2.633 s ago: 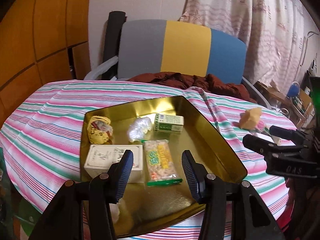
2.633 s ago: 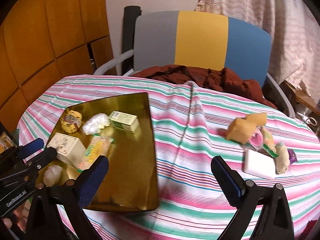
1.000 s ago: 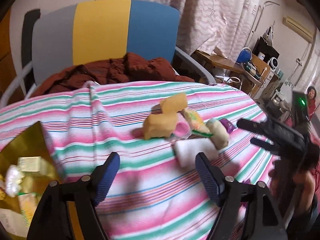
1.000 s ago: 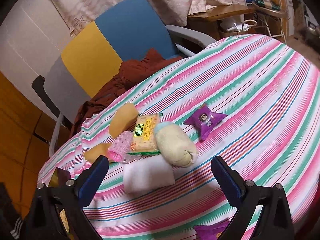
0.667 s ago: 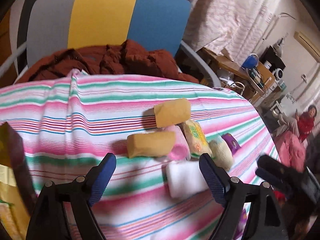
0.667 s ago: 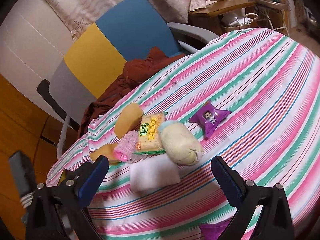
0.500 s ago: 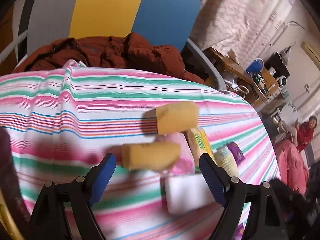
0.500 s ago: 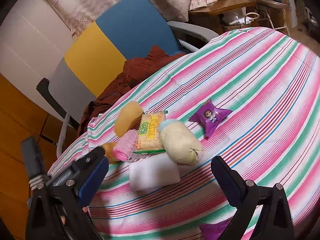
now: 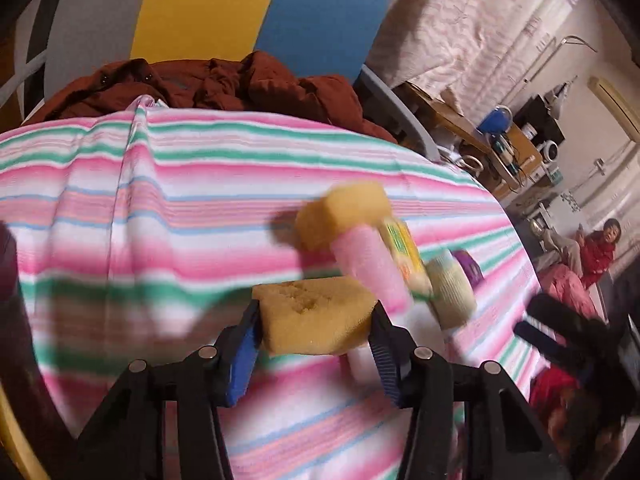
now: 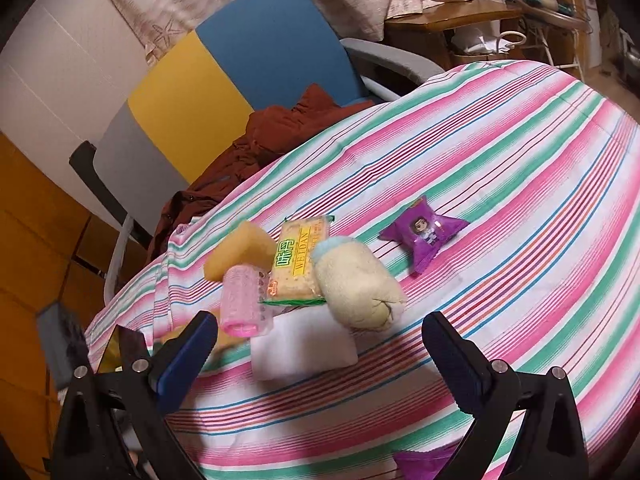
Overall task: Organize objects
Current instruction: 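Grasp the white foam block with the right tool while the left tool holds the sponge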
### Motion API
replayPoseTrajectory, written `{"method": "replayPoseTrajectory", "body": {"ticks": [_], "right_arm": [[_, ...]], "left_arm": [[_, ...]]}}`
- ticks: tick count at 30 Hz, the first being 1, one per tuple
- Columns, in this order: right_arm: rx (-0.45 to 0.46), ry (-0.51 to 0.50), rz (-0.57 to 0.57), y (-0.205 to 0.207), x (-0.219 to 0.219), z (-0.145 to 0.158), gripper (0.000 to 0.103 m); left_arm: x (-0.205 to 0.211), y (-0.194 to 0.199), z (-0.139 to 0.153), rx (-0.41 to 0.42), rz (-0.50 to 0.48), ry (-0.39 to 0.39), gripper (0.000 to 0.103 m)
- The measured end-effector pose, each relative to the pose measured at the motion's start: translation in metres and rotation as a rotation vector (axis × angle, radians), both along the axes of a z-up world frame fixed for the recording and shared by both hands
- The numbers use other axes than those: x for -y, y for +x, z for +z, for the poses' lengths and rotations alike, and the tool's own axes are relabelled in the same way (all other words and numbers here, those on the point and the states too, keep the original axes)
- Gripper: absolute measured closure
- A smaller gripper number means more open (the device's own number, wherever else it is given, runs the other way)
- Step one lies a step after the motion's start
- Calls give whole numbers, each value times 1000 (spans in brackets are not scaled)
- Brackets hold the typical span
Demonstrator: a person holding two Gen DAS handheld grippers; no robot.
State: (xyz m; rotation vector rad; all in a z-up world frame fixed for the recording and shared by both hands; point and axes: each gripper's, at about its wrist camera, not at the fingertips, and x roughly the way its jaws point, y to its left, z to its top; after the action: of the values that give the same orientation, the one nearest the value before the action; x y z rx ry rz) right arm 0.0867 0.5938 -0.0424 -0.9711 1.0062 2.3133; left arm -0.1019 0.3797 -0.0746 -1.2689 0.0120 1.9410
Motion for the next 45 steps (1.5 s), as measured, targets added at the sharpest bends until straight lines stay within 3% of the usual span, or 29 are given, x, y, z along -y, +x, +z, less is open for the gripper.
{"method": "replayPoseTrajectory", "body": {"ticks": [10, 15, 21, 24, 31, 35, 45], "right_arm": [[26, 52, 132, -19, 22, -2, 0], [64, 67, 104, -18, 20, -7, 0], [50, -8, 37, -7, 4, -12, 0], [8, -102, 97, -10, 4, -17, 1], [198, 16, 223, -45, 35, -34, 0], [248, 120, 262, -61, 47, -39, 0], [352, 163, 278, -85, 47, -63, 1]], "left_arm": [[36, 61, 8, -40, -96, -5, 52], [43, 90, 7, -80, -149, -34, 52], [47, 119, 6, -169, -207, -71, 52], [49, 131, 4, -229, -236, -93, 52], [55, 134, 1, -250, -236, -74, 52], [58, 130, 0, -234, -229, -56, 52], [61, 129, -4, -227, -229, -29, 52]]}}
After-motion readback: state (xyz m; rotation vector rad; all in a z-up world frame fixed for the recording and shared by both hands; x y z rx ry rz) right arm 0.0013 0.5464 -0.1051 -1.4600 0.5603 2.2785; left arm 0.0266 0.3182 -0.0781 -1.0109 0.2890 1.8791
